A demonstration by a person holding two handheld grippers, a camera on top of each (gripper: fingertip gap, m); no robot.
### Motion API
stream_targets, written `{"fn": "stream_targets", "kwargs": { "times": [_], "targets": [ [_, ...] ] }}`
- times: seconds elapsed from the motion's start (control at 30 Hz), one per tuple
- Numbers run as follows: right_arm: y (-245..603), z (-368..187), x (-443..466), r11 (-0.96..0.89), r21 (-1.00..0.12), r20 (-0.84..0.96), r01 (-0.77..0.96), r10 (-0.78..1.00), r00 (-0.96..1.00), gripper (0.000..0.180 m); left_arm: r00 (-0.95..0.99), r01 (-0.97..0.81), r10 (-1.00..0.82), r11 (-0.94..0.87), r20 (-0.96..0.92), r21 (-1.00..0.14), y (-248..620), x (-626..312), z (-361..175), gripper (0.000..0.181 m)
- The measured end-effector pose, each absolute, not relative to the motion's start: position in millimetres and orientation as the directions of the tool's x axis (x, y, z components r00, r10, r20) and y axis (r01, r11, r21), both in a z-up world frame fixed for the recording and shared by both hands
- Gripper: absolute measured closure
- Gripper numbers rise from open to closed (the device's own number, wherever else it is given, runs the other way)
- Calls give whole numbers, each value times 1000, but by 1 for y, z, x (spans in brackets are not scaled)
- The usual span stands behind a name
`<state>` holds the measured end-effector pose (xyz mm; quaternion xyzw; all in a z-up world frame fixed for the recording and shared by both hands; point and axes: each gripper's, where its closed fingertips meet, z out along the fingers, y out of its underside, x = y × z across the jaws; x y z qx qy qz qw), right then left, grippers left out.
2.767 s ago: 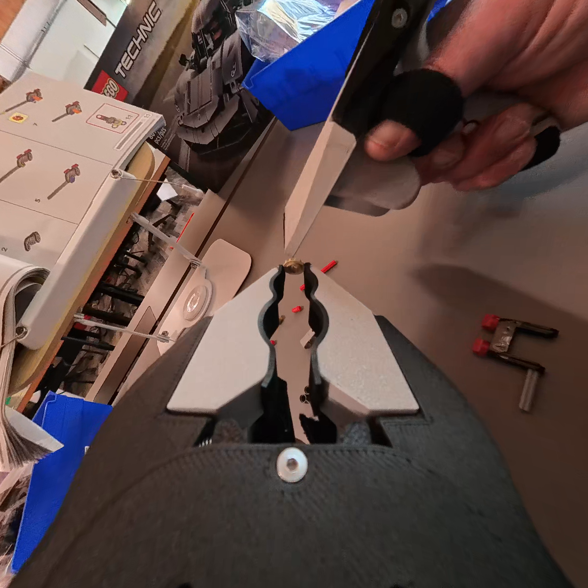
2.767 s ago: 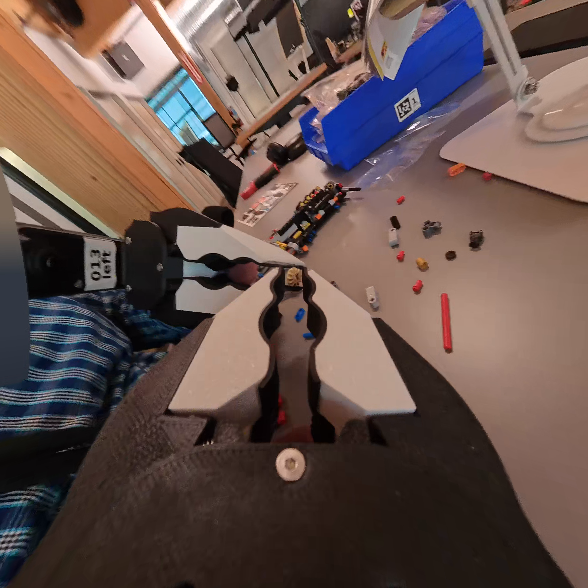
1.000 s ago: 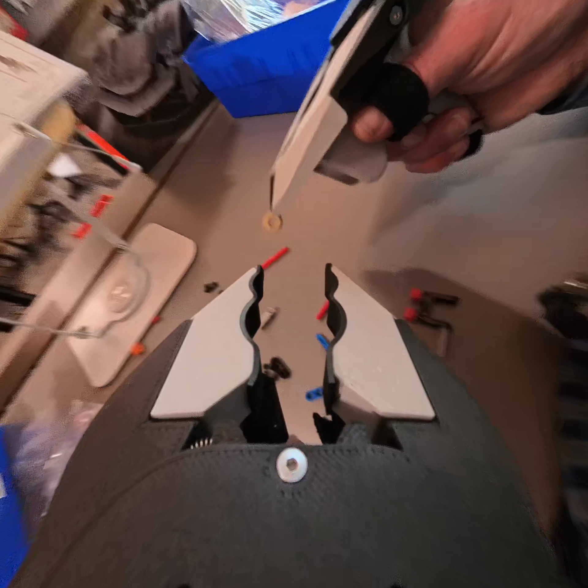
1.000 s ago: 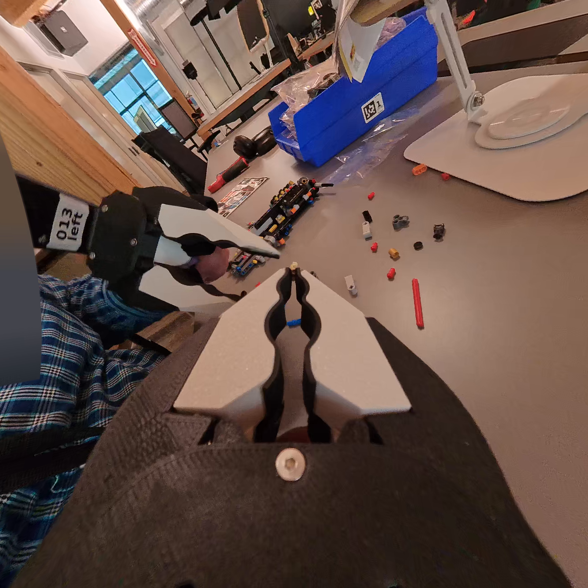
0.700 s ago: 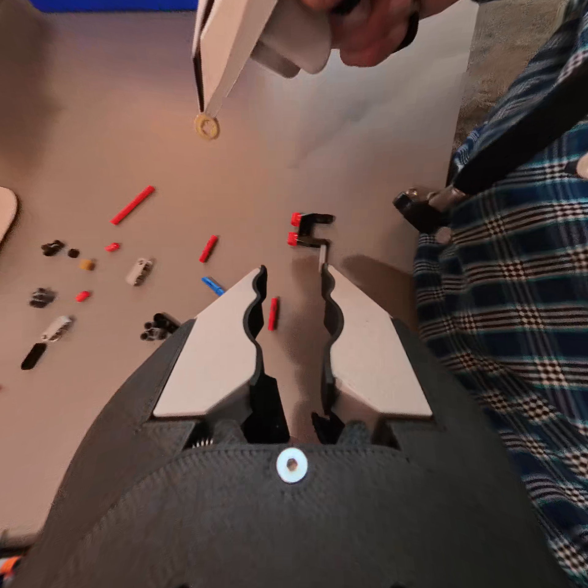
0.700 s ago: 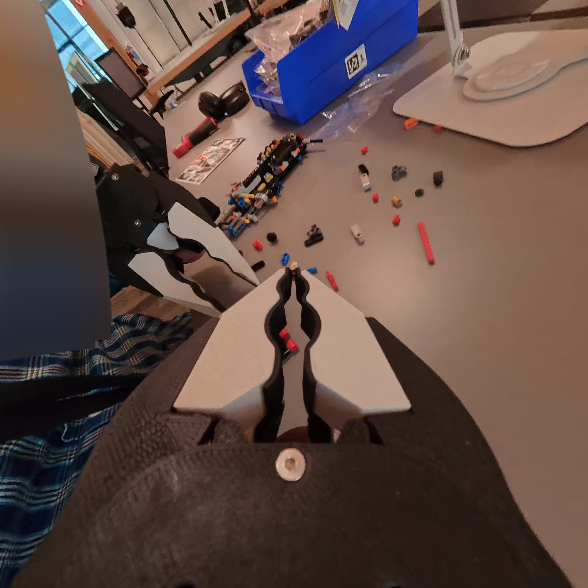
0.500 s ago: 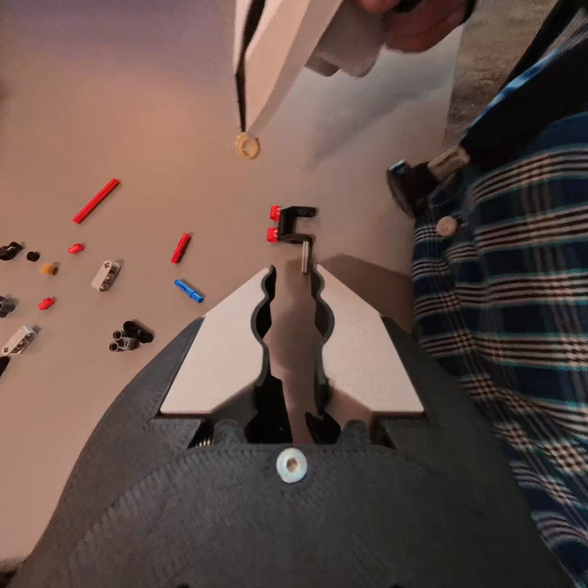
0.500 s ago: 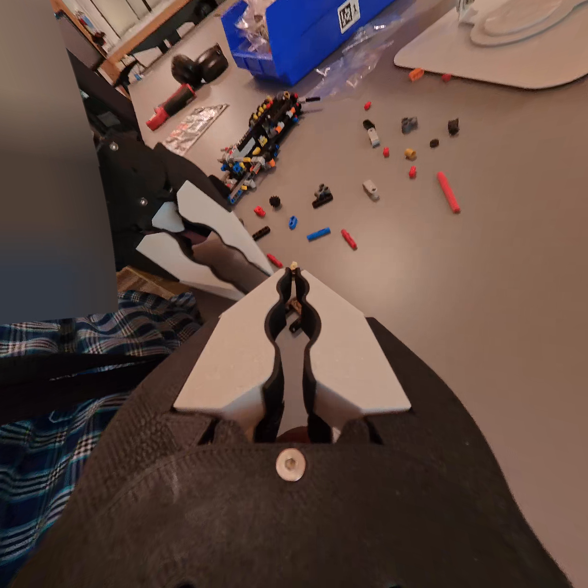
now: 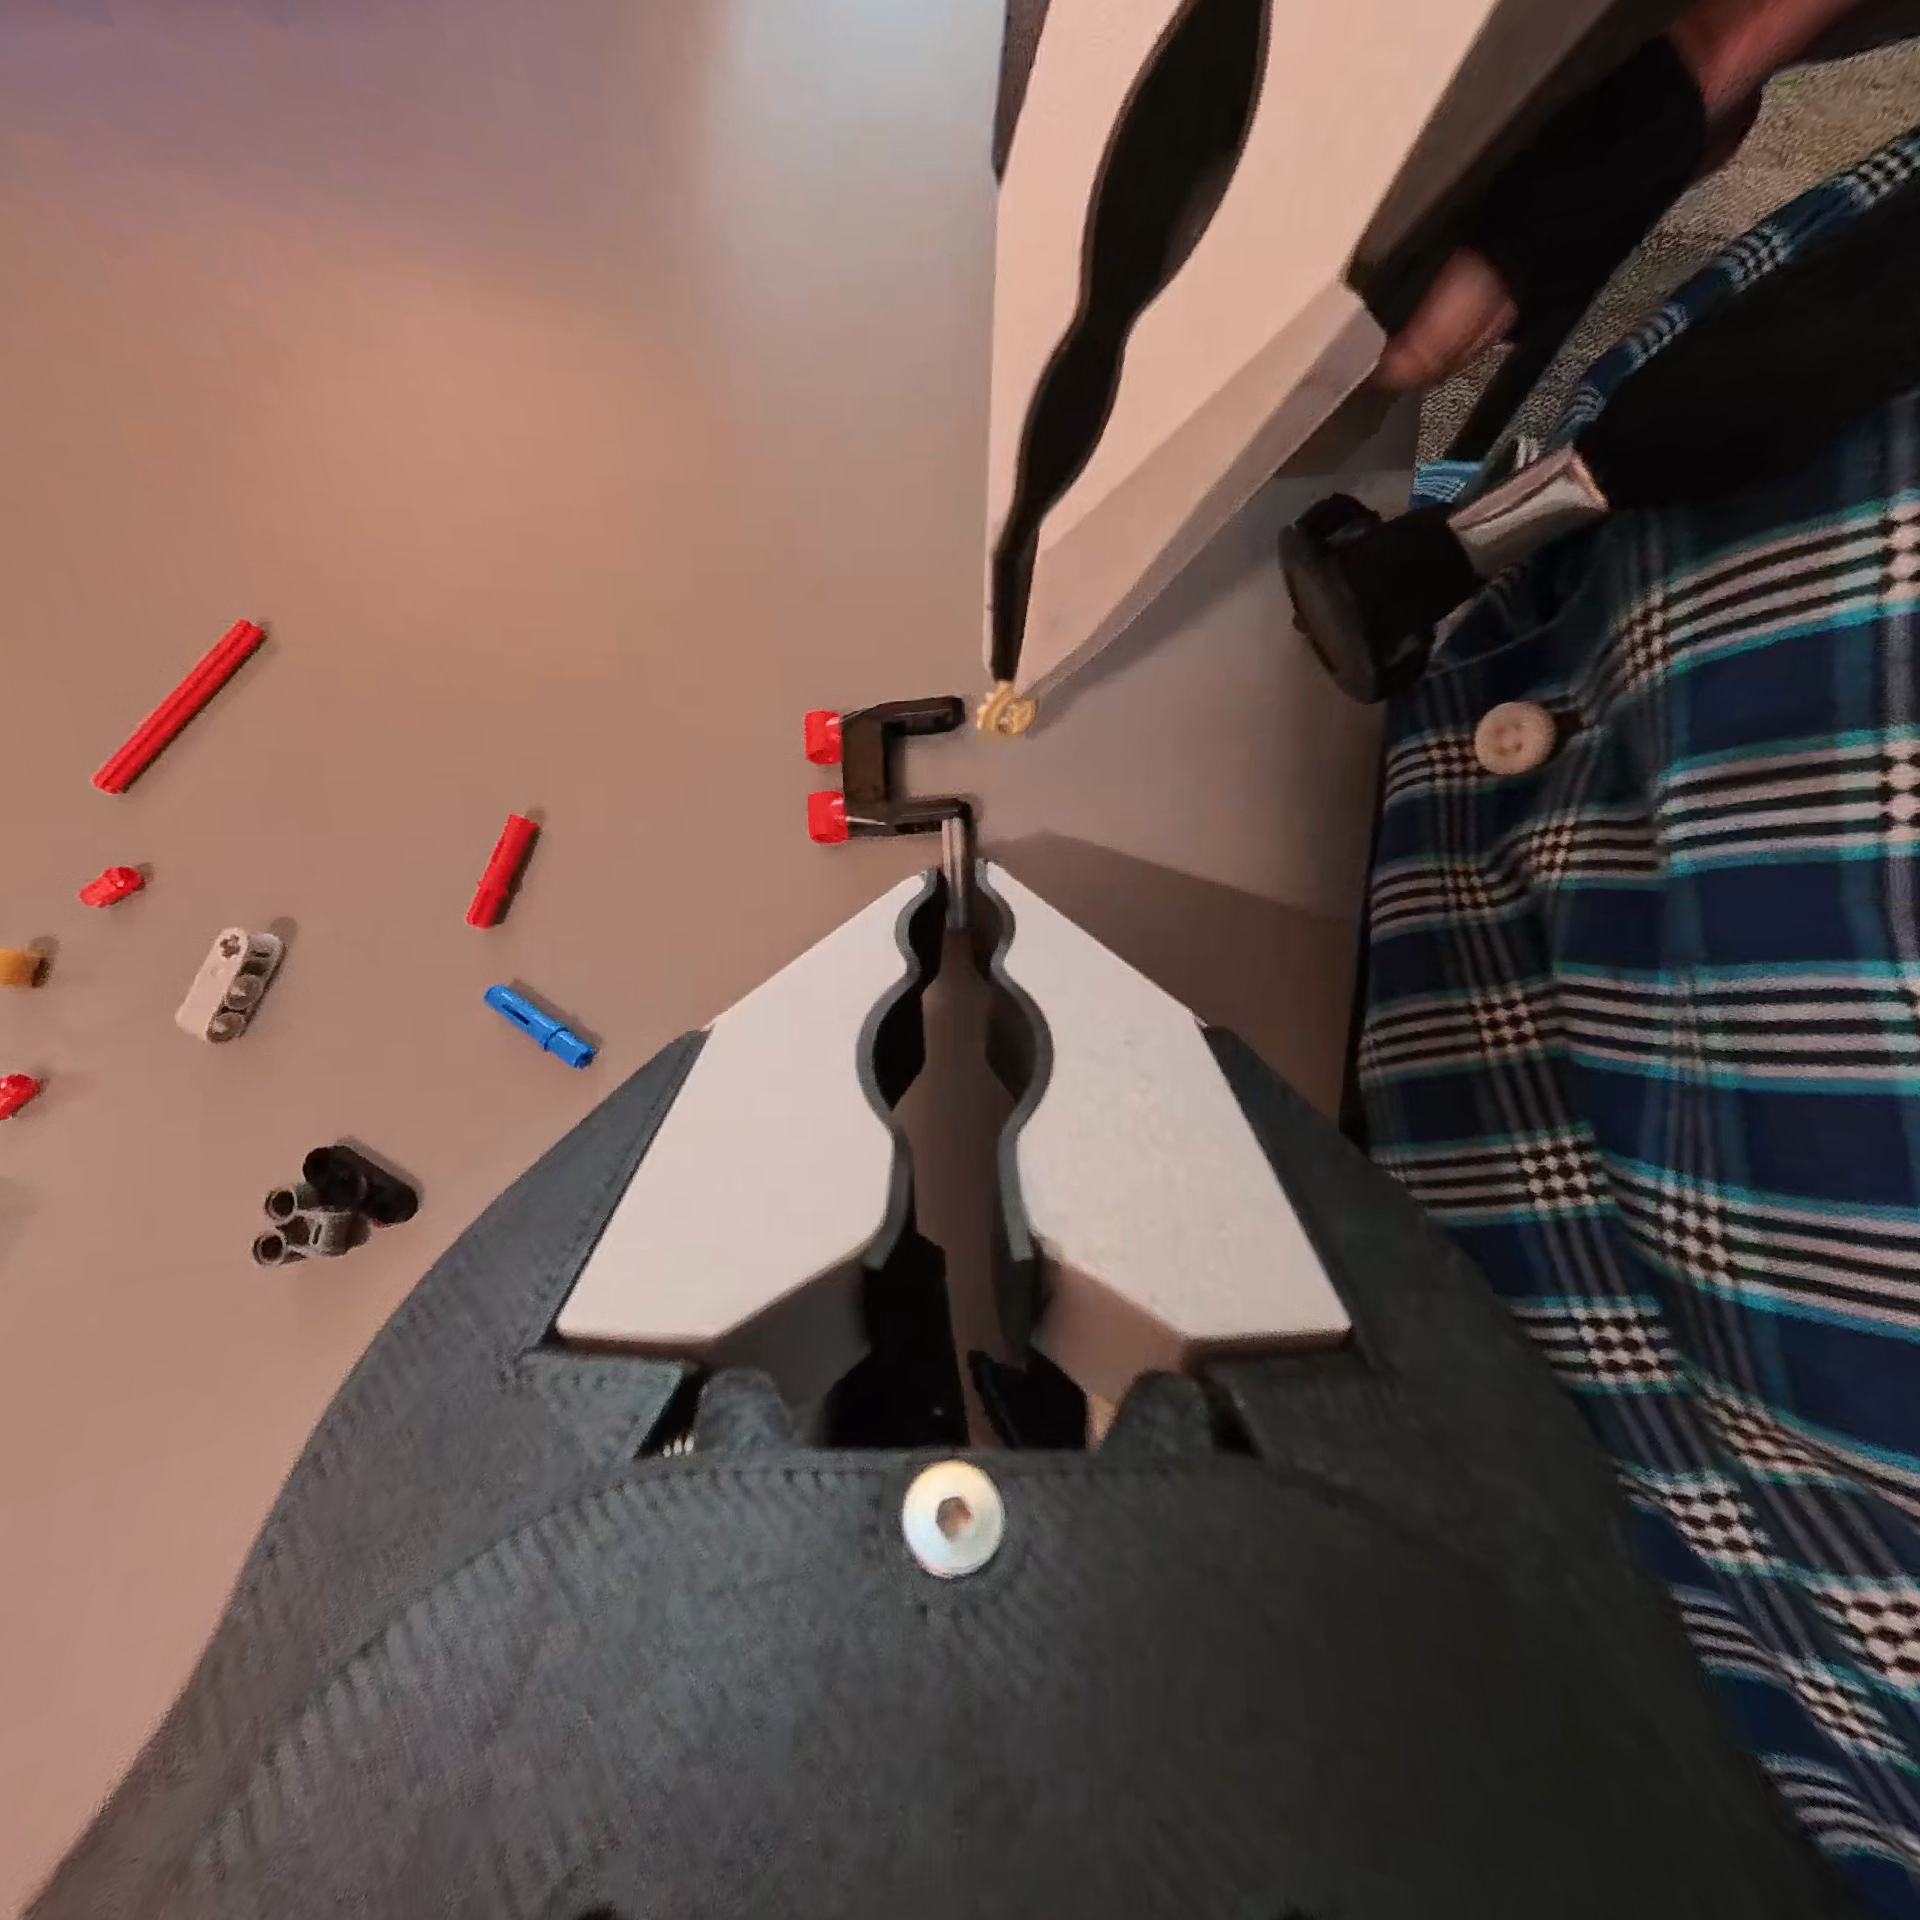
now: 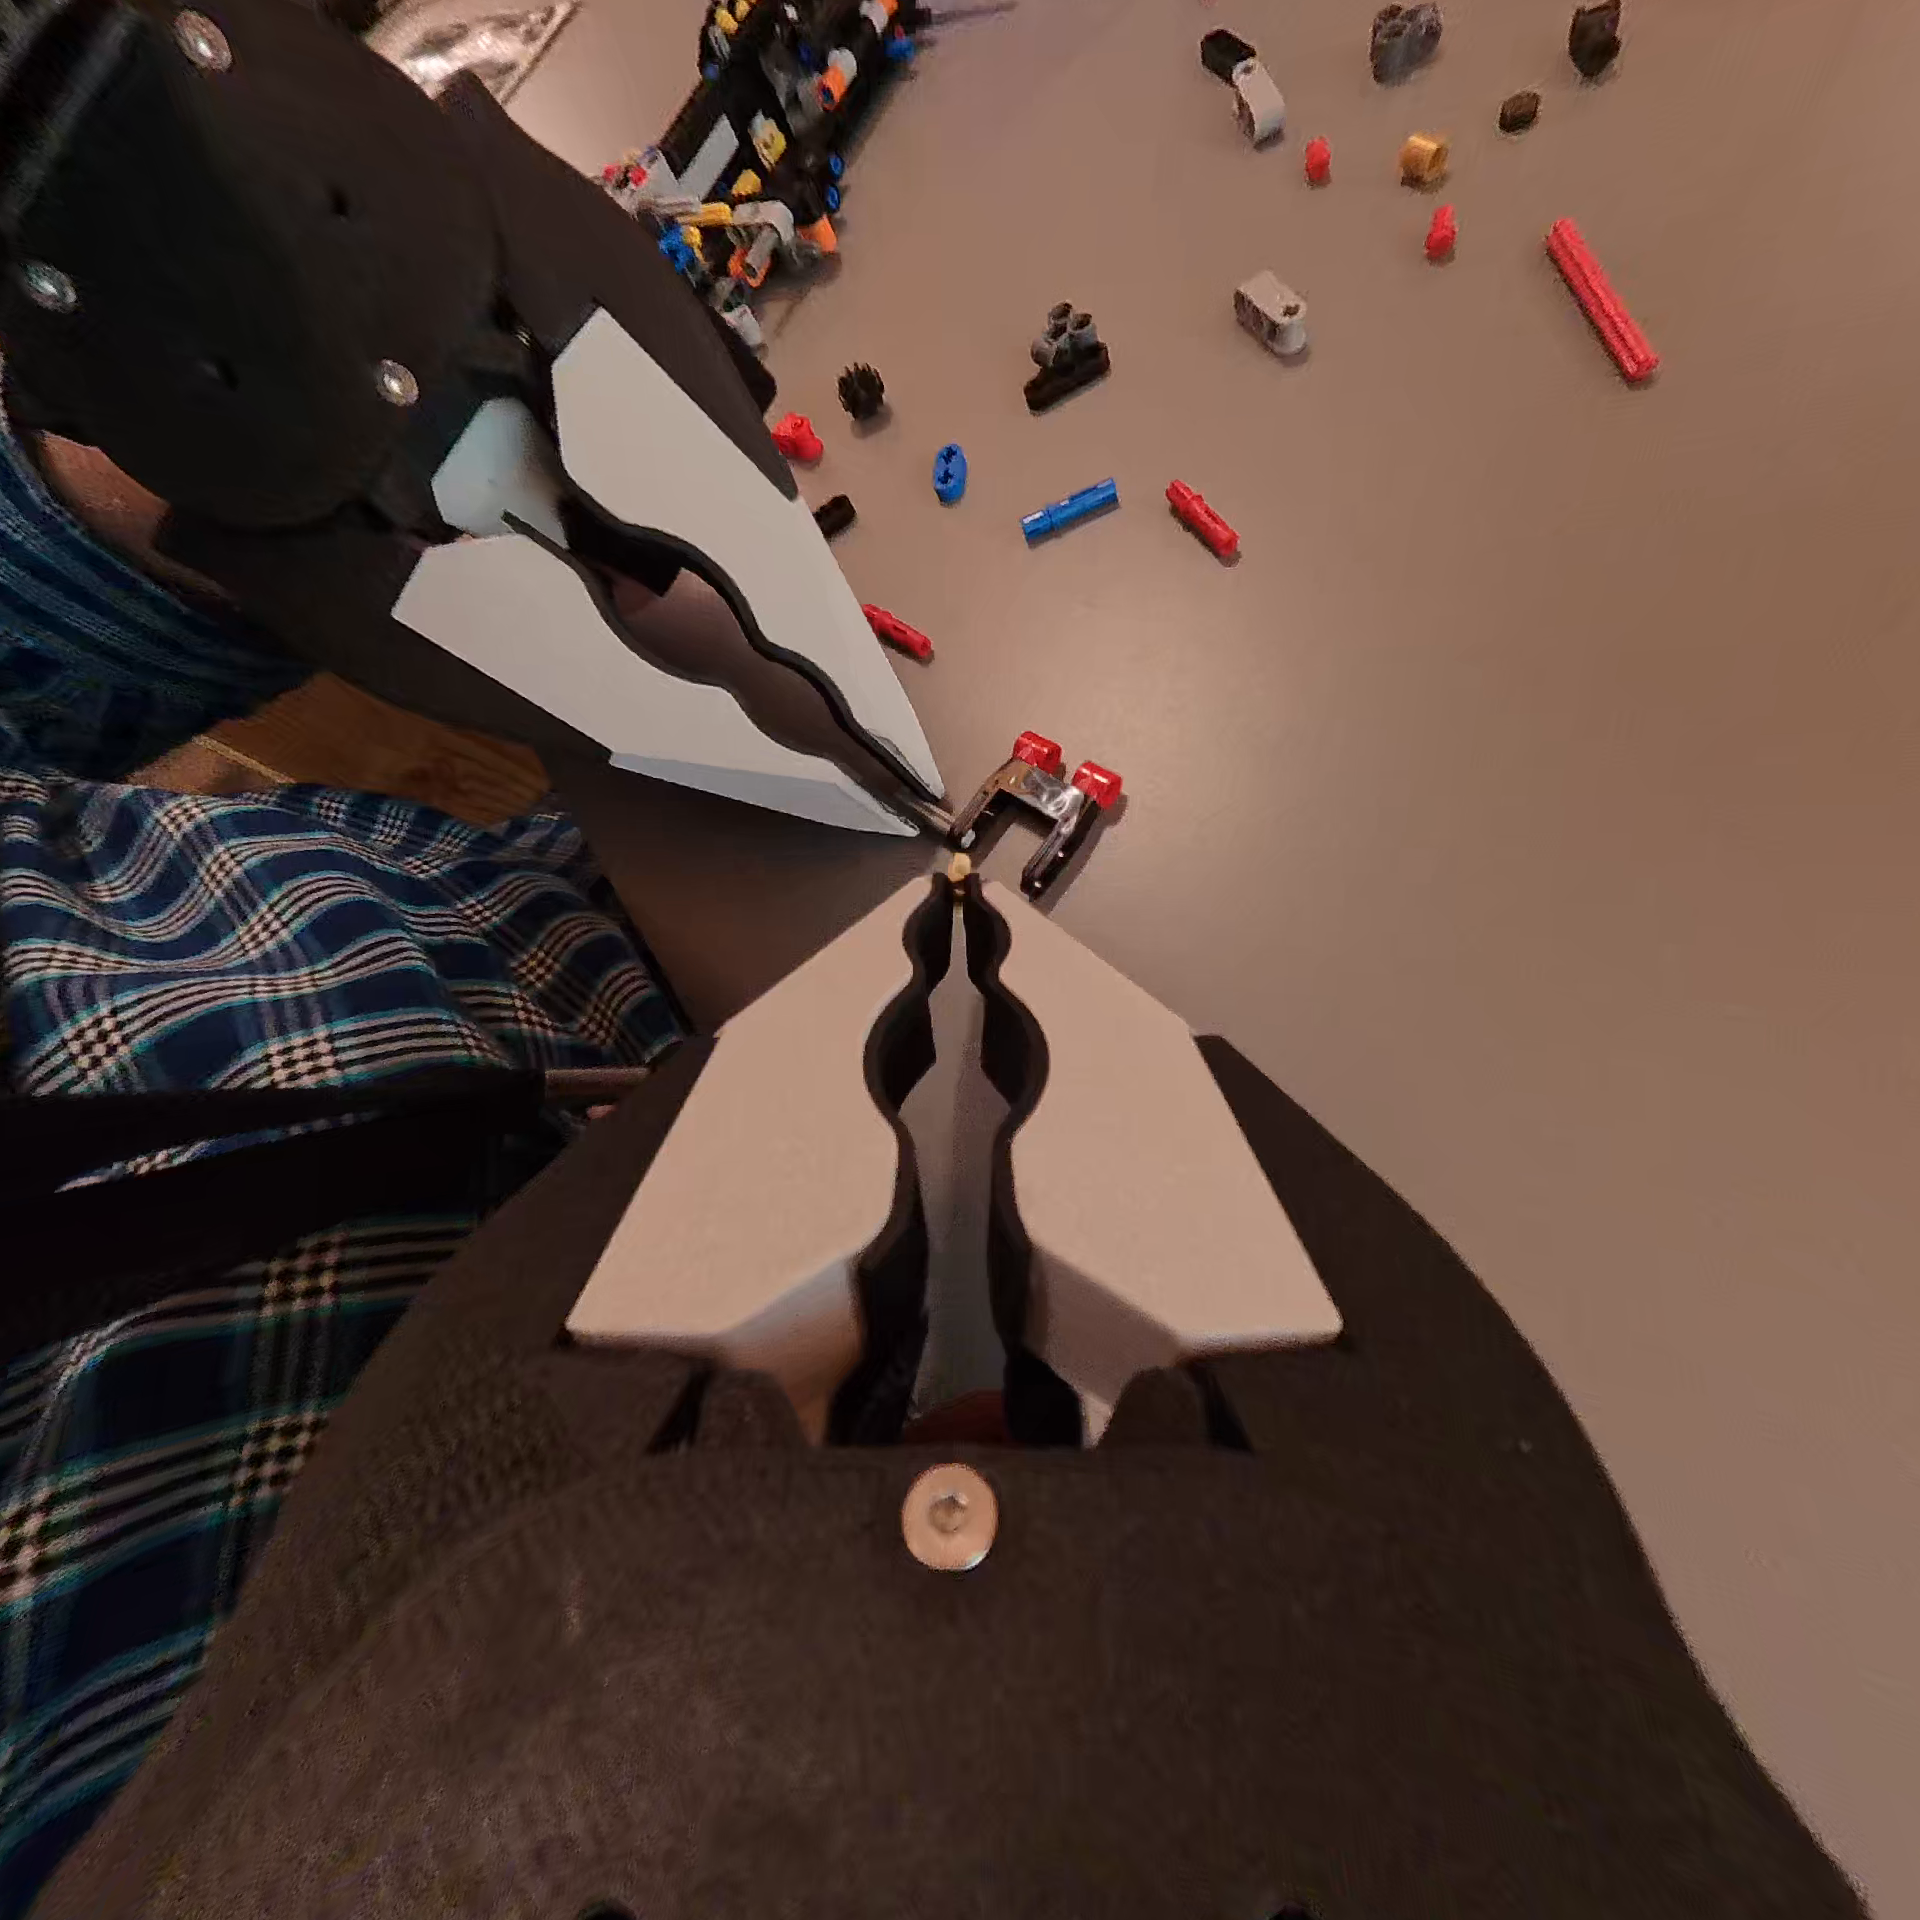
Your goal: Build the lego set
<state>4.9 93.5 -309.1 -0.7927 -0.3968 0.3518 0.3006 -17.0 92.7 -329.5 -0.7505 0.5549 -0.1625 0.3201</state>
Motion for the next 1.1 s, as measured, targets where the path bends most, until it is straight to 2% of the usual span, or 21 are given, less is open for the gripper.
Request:
{"fn": "stream_targets", "kwargs": {
  "times": [0.03,0.37,1.1],
  "targets": [
    [94,-310,5,-500,-757,-308,421,841,445,180,339,-726,-935,-190,-104,-661,93,-16,-329,177],
    [109,-317,6,-432,-764,-164,479,848,504,180,469,-658,-883,-326,-31,-679,100,-6,-329,179],
    [117,-320,6,-424,-763,-114,488,831,545,180,545,-542,-834,-427,83,-724,105,0,-325,179]
  ]
}}
